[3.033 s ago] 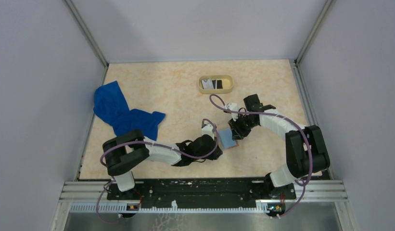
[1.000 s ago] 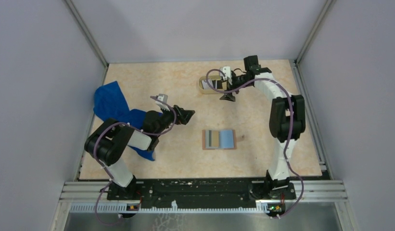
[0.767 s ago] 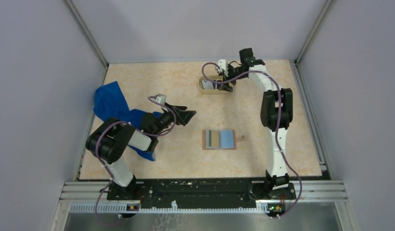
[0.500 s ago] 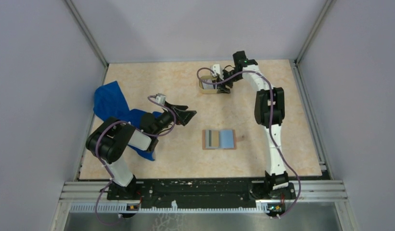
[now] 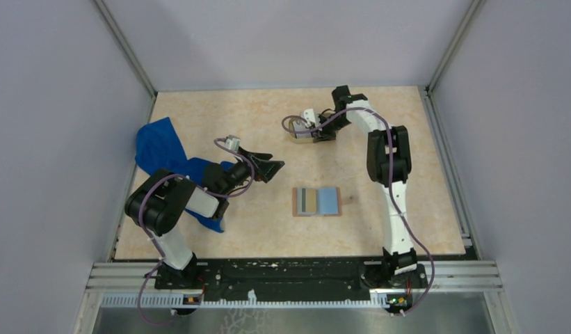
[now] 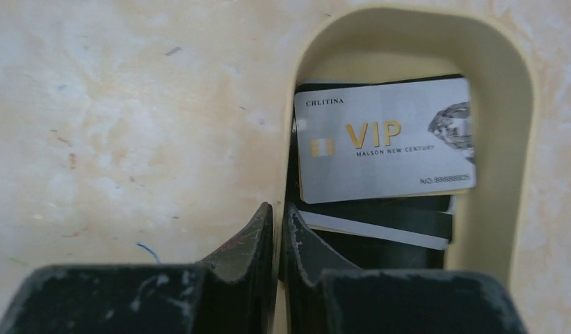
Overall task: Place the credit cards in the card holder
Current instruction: Move the storage box to the center of the board.
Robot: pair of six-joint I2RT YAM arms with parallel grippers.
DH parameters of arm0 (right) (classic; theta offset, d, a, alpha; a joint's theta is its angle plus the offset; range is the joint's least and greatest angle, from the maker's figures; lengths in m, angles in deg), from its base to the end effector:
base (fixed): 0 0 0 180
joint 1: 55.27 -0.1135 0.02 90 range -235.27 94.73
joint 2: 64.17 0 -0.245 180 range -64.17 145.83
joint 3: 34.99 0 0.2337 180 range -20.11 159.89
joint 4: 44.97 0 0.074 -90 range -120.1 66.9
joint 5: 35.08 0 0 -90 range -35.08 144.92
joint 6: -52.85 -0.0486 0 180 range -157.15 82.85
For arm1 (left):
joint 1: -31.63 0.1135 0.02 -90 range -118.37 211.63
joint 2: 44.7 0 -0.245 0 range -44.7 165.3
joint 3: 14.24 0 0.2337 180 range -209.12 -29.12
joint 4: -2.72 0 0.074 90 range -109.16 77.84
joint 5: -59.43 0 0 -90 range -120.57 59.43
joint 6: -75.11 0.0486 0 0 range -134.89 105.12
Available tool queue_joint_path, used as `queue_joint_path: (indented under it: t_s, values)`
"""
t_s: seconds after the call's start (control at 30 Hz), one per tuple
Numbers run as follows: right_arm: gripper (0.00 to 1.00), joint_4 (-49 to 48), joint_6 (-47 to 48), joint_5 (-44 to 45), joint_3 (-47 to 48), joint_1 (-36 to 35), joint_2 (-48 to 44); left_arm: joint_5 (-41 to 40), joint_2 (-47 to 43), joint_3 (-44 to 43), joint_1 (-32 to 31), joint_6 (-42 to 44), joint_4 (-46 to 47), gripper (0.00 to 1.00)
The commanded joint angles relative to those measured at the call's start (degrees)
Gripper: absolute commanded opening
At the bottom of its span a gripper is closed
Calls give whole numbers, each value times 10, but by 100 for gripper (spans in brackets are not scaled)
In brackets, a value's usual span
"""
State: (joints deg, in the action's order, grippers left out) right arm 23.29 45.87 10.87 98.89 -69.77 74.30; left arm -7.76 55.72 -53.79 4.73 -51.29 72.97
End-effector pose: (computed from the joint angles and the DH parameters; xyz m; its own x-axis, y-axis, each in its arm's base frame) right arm 0.4451 0.1500 0.1531 0.2632 -0.6688 -0.6953 -0.9642 -0.1592 -0.2120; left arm 0.2548 -0.1504 0.1697 -0.3329 -0.4445 -0.8316 0.6965 0.4786 -0.5346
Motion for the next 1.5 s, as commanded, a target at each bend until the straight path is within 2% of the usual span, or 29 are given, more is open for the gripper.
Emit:
queue_joint_path:
  t_s: [0.0,0.07,0.3,0.43,0.47,0.6,0.7,0.8,0.93,1.07,1.23,1.33,1.47]
  values:
    - [3,25,62,-6,-80,-1,-88,13,5,-4,3,-3,54,99]
    - [0,38,94,-6,-124,-1,-119,16,4,0,3,-4,59,99]
    - [0,43,184,12,-306,2,-242,33,-2,4,3,-15,56,97]
    - [5,41,209,23,-372,3,-285,30,-12,-14,3,-38,-29,90]
    - [9,41,209,22,-382,3,-293,26,-15,-20,1,-43,-58,87]
    - [41,22,171,-4,-402,10,-328,-34,-35,-43,-17,-47,-187,84]
    - [57,-14,72,-49,-400,12,-367,-79,-45,-79,-38,-30,-294,84]
    - [69,-111,-155,-82,-401,12,-402,-111,-40,-124,-57,-8,-396,84]
    - [70,-240,-515,-64,-404,12,-398,-133,-21,-167,-72,8,-454,80]
    - [68,-259,-744,-10,-398,12,-368,-139,-8,-191,-80,17,-481,73]
    - [67,-283,-858,-35,-431,11,-330,-129,4,-209,-88,31,-494,64]
    - [67,-309,-858,-1,-443,7,-320,-112,13,-220,-89,37,-504,58]
    - [66,-301,-852,2,-434,2,-297,-93,27,-240,-90,45,-525,53]
